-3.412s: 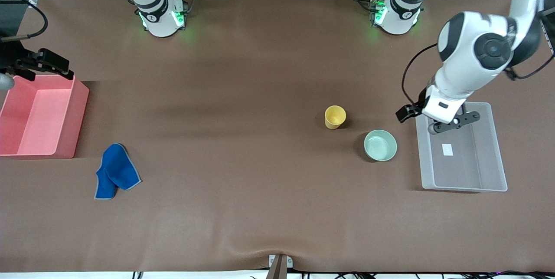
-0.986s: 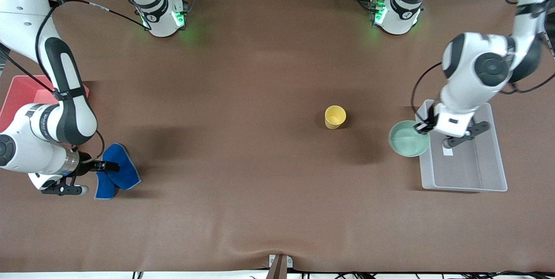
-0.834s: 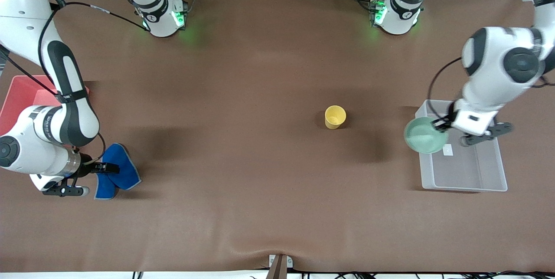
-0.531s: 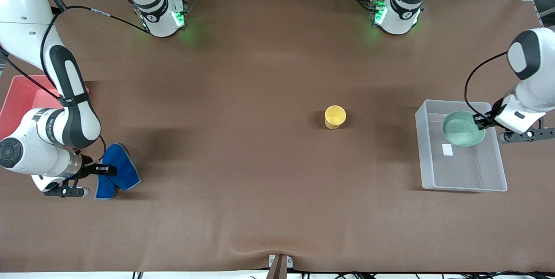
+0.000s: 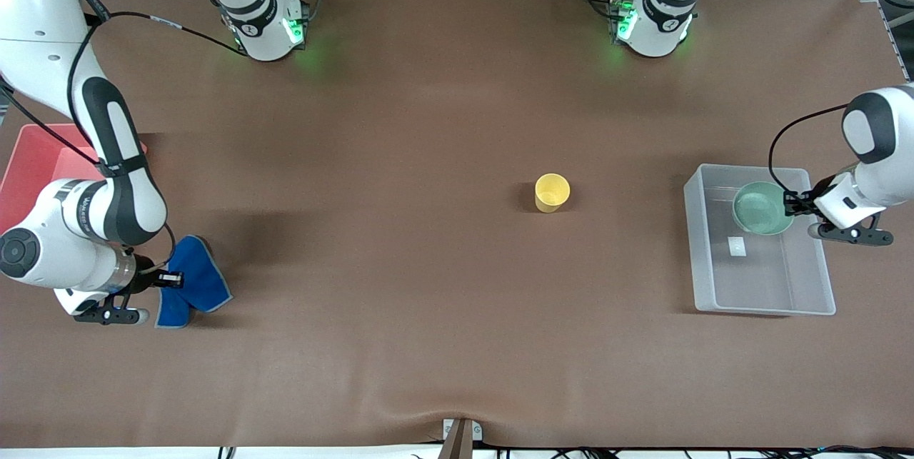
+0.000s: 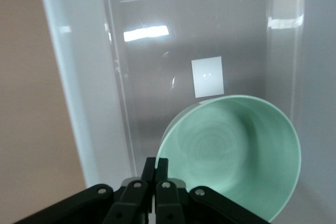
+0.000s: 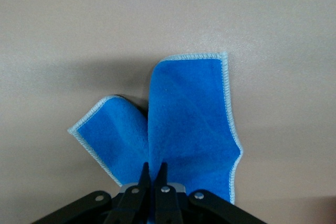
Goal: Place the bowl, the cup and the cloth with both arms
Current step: 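Place the bowl in the clear bin while the right gripper grasps the cloth, then lift the cloth into the pink bin while the left gripper reaches the cup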
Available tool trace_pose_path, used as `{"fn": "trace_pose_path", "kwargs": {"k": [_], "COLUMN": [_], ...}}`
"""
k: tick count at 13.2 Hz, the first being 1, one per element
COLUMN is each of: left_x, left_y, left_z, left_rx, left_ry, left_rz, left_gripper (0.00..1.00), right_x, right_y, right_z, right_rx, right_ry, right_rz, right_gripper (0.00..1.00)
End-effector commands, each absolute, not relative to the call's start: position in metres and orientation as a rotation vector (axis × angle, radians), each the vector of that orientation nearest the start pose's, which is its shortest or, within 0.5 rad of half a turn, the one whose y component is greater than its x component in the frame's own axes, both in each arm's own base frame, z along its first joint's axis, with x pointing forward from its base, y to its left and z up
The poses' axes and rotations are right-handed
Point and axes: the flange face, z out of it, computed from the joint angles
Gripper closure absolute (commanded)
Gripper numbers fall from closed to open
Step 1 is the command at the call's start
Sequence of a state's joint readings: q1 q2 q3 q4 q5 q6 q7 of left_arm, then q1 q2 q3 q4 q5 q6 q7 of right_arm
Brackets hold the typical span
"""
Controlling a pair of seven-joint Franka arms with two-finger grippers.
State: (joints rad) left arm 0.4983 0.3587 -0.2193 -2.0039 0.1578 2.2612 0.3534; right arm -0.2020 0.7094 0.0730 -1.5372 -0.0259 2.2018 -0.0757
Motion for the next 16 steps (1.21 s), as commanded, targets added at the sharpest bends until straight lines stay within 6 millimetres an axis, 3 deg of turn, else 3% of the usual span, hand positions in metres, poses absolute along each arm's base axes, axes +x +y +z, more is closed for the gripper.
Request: {"fn": "trace_pose_path", "kwargs": {"k": [1,4,7,8,9,10,11,13,16], "left_x": [0.568,0.565,0.565,0.567,0.569,0.572,0.574,0.582,0.598], "left_y": [0.168,0.159,0.153,0.151,0.147,0.143,0.143,0.136,0.12], "left_z": [0.27,0.254,0.247,0.248,0.251,0.259,0.27,0.309,0.385], "left_rx": [-3.12,-3.132,-3.14,-3.139,-3.139,-3.135,-3.127,-3.11,-3.171], "left_ry": [0.315,0.363,0.378,0.384,0.391,0.391,0.391,0.393,0.35], "left_rz": [0.161,0.202,0.217,0.212,0.203,0.184,0.168,0.106,0.071], "left_gripper": [1.0,1.0,1.0,0.75,0.39,0.11,0.0,0.0,0.0], "right_x": [0.702,0.703,0.703,0.702,0.701,0.7,0.699,0.694,0.687], "right_y": [-0.09,-0.055,-0.031,-0.027,-0.027,-0.027,-0.027,-0.025,-0.025], "right_z": [0.243,0.263,0.302,0.315,0.327,0.336,0.346,0.36,0.386], "right_rx": [-3.117,-3.12,-3.125,-3.127,-3.129,-3.13,-3.132,-3.134,-3.138], "right_ry": [0.076,0.0,-0.053,-0.063,-0.063,-0.066,-0.073,-0.071,-0.081], "right_rz": [0.046,0.056,0.019,0.012,0.003,-0.007,-0.023,0.003,0.013], "right_gripper": [1.0,1.0,1.0,1.0,1.0,1.0,1.0,1.0,1.0]}}
